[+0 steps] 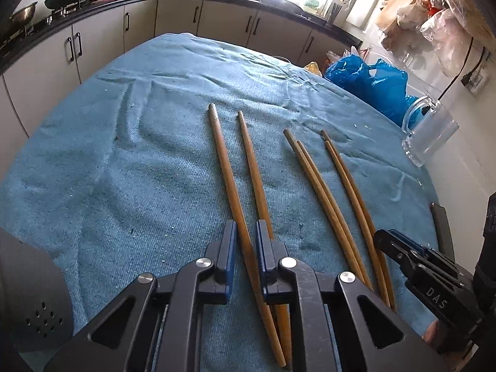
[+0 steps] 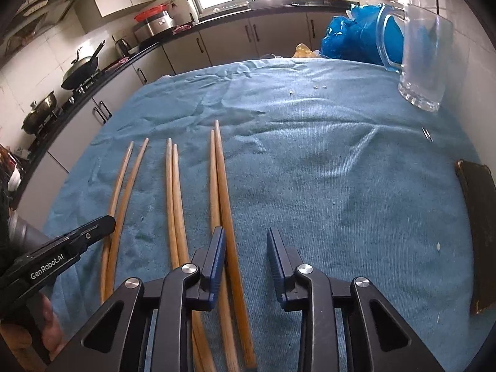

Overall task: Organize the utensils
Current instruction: 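Close the left tool on a wooden chopstick while the right tool grasps another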

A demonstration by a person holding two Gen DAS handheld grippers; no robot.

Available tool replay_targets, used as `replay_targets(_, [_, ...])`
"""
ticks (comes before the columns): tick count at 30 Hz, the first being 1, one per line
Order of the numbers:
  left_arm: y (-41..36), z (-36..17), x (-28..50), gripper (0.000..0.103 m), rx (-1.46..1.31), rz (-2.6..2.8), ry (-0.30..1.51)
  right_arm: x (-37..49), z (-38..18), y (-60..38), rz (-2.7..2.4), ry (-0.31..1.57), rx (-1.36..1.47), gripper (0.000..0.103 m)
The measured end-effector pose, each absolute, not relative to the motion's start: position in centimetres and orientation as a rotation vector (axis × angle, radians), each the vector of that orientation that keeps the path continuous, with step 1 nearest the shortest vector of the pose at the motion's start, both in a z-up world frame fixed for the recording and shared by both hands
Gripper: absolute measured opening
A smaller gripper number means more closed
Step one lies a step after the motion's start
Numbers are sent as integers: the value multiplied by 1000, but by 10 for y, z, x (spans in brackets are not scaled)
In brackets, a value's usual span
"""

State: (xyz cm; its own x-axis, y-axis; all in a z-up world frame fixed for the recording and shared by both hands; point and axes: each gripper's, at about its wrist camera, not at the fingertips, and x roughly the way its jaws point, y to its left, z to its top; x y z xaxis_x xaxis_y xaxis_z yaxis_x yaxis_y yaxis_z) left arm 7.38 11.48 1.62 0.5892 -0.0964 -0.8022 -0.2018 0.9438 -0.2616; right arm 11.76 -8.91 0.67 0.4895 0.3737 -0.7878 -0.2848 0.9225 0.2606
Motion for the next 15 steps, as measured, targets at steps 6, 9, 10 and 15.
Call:
replay_targets(6, [119, 16, 79, 12, -380, 64, 945, 127, 8, -78, 364, 997, 29, 30])
replay_targets(9, [118, 16, 82, 12, -377, 76, 948, 130, 9, -68, 339, 998, -43, 30])
replay_targets(10, [117, 16, 83, 11, -360, 83, 951, 131, 9, -65, 328, 999, -65, 29])
replay_targets(15, [113, 18, 75, 7, -345, 107, 965, 135, 9, -67, 274, 1019, -59, 10])
